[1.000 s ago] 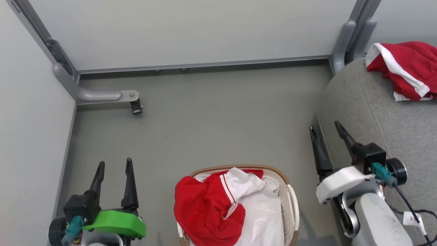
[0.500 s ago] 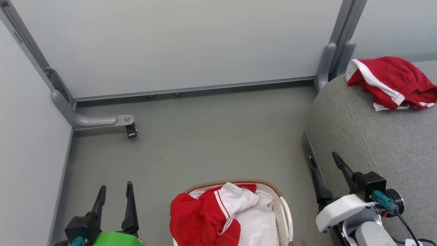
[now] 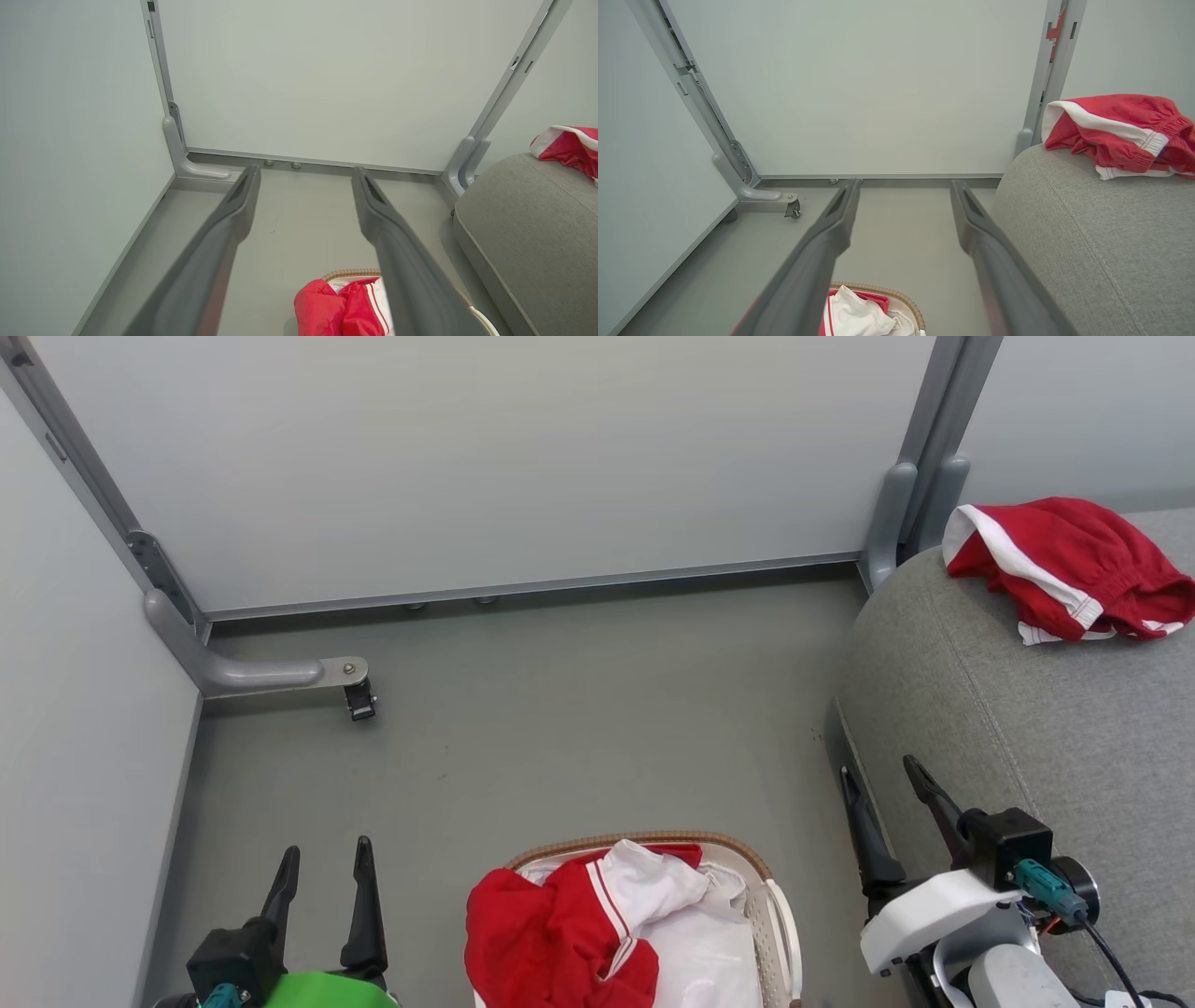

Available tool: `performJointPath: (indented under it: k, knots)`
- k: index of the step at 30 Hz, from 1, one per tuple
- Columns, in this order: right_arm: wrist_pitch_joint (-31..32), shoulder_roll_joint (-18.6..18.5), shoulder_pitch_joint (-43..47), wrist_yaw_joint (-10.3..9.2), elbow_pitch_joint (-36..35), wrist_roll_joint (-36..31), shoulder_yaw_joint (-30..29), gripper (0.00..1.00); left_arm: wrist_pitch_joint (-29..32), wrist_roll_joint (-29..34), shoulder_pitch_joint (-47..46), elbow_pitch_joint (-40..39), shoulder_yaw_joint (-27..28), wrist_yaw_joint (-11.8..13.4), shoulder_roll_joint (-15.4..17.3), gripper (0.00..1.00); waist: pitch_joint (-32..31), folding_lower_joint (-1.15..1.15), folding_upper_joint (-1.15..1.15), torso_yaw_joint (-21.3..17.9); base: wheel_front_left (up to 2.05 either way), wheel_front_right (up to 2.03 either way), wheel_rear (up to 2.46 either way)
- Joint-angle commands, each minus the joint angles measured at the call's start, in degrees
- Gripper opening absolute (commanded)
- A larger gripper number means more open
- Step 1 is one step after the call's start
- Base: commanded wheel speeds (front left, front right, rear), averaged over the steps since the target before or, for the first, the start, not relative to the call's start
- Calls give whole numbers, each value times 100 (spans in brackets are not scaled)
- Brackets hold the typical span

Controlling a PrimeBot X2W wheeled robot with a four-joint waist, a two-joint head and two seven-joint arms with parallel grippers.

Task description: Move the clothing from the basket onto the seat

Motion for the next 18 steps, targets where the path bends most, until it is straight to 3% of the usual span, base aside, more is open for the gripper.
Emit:
performJointPath:
  k: [1, 12, 18]
  knots:
    - [-12, -20, 63, -8, 20, 22, 11, 100, -3, -1, 106, 3, -2, 1, -2, 100, 3, 0, 69, -3, 0, 0, 0]
    - [-12, -20, -35, -8, 39, -173, -34, 100, -2, 23, -24, 45, -147, -3, -1, 100, 120, 0, 69, -99, 0, 0, 0]
    - [-12, -21, -220, -8, -69, -230, -133, 100, -2, 202, -420, 290, -547, -84, -1, 100, 449, 0, 69, -129, 0, 0, 0]
